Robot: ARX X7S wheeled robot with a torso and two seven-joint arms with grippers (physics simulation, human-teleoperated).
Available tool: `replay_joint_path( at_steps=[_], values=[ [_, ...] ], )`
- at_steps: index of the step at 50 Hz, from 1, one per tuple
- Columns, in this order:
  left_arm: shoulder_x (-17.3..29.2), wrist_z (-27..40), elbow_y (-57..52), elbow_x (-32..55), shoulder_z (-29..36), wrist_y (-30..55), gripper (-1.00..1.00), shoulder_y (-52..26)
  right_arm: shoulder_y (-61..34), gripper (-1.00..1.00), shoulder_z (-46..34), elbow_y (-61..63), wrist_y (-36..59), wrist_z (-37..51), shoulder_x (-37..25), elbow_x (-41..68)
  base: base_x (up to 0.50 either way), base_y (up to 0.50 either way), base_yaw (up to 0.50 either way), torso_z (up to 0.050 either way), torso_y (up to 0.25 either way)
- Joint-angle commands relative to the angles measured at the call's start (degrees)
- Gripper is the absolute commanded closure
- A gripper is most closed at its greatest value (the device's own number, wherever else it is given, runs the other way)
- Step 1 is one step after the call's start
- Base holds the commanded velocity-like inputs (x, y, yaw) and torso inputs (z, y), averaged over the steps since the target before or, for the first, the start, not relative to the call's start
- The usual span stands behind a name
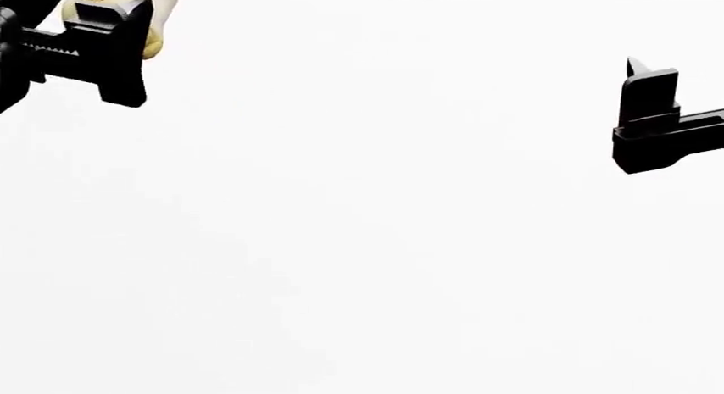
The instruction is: Place the apricot and the ginger on separate cutting boards.
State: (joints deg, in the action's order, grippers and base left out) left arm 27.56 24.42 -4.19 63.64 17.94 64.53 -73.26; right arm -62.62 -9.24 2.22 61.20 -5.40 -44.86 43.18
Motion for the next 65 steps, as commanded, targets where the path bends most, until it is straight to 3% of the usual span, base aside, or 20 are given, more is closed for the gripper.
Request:
replay_joint_path(
  at_steps=[1, 16, 32, 39, 41, 54, 65],
  values=[
    [3.4, 4.1, 4.9, -5.8, -2.1, -4.2, 1.00, -1.6, 0.1, -1.00, 0.2, 0.1, 0.5, 0.1, -0.1, 0.5, 0.00, 0.00, 0.00, 0.000, 0.000],
    [14.6, 14.8, -1.8, -2.9, -11.9, -1.1, 1.00, 8.8, 0.6, -1.00, 0.4, 0.7, 1.3, -0.2, -0.1, 1.8, 0.00, 0.00, 0.00, 0.000, 0.001],
    [17.6, 21.9, -6.3, 3.4, -23.8, -1.6, 1.00, 23.5, 0.4, -1.00, 0.6, 0.7, 1.4, -0.2, 0.0, 2.4, 0.00, 0.00, 0.00, 0.000, 0.000],
    [21.0, 20.6, -6.1, 1.7, -26.8, -3.6, 1.00, 29.0, 0.6, -1.00, 0.6, 0.8, 1.6, -0.1, -0.1, 2.6, 0.00, 0.00, 0.00, 0.000, 0.000],
    [22.6, 19.0, -6.0, -0.1, -25.1, -3.8, 1.00, 28.9, 0.6, -1.00, 0.6, 0.8, 1.5, -0.1, -0.1, 2.6, 0.00, 0.00, 0.00, 0.000, 0.005],
    [22.2, 18.8, -3.7, -0.8, -31.3, -7.7, 1.00, 38.7, 0.7, -1.00, 0.4, 1.0, 1.7, -0.3, -0.2, 2.9, 0.00, 0.00, 0.00, 0.000, 0.000],
    [21.5, 15.0, 4.1, -5.3, -26.4, -9.1, 1.00, 38.2, 0.9, -1.00, 0.3, 1.1, 2.2, -0.1, -0.4, 3.3, 0.00, 0.00, 0.00, 0.000, 0.000]
  ],
)
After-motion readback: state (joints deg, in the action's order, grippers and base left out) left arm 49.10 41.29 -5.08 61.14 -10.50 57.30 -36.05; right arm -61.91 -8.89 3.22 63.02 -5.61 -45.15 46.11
